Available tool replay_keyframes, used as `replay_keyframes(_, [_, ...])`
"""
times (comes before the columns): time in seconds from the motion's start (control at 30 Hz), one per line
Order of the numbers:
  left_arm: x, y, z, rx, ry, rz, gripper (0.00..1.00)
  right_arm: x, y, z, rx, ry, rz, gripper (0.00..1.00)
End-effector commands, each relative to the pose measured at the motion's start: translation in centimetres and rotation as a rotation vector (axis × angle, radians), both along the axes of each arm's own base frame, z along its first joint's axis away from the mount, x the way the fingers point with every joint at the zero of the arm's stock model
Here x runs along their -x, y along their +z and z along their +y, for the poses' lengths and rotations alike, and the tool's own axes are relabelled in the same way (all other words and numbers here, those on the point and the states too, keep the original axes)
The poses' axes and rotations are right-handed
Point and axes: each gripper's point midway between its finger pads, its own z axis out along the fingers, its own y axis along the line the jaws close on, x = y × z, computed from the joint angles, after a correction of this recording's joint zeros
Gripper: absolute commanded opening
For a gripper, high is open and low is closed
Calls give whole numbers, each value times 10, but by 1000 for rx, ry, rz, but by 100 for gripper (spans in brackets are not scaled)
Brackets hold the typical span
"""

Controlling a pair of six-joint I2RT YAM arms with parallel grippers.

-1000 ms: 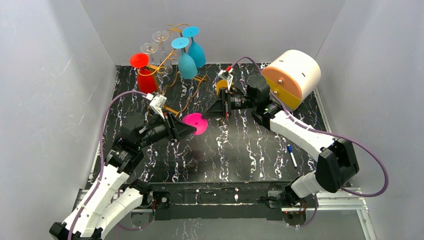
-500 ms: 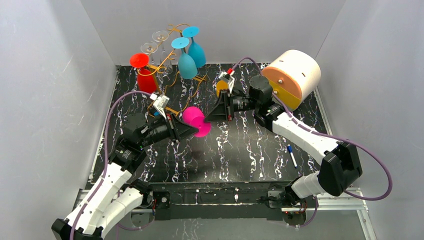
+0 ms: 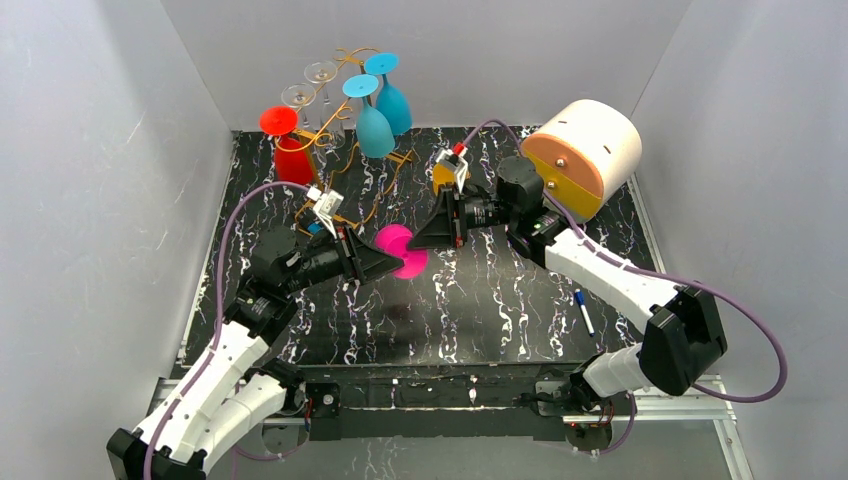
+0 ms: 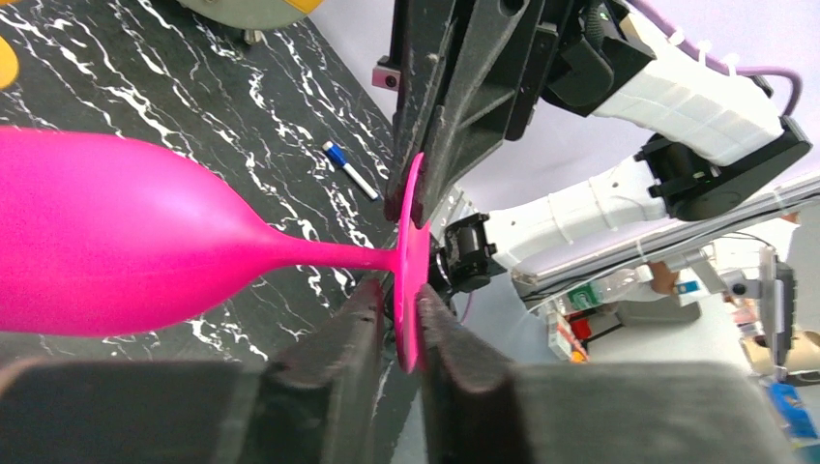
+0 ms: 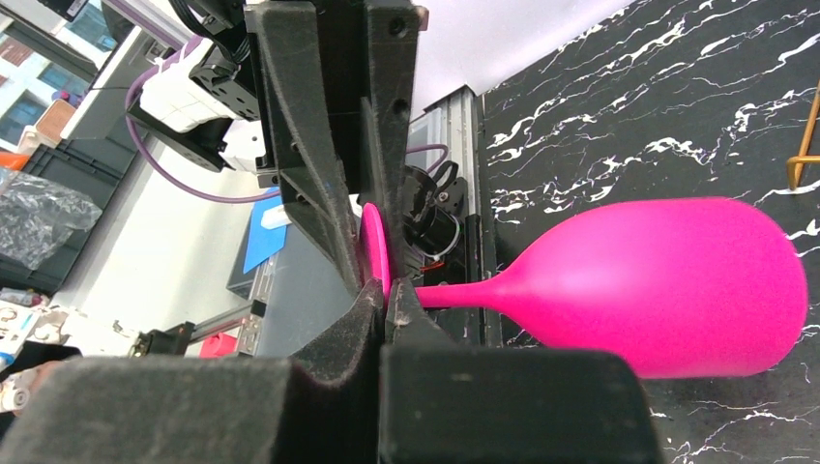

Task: Take the wine glass off the wine glass rack
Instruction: Place the wine glass at the center of the board.

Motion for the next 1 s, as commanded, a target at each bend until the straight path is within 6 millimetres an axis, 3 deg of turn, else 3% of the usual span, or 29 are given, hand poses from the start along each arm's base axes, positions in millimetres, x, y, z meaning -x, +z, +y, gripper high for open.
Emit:
replay_keyframes(0.0, [-1, -3, 1, 8, 6, 5, 30, 8, 16, -4, -51, -32, -88, 1])
replay_keyframes(0.23, [5, -18, -6, -5, -58, 88, 52, -1, 19, -10, -99, -172, -191, 1])
replay_keyframes(0.47, [12, -26, -14, -13, -96, 132, 58, -10, 20, -14, -140, -263, -240, 1])
replay_keyframes(0.7, [6, -17, -26, 57, -73, 113, 56, -5, 19, -8, -160, -218, -224, 1])
replay_keyframes(0.97, [-3, -12, -26, 119, -14, 93, 39, -1, 18, -10, -175, -208, -240, 1])
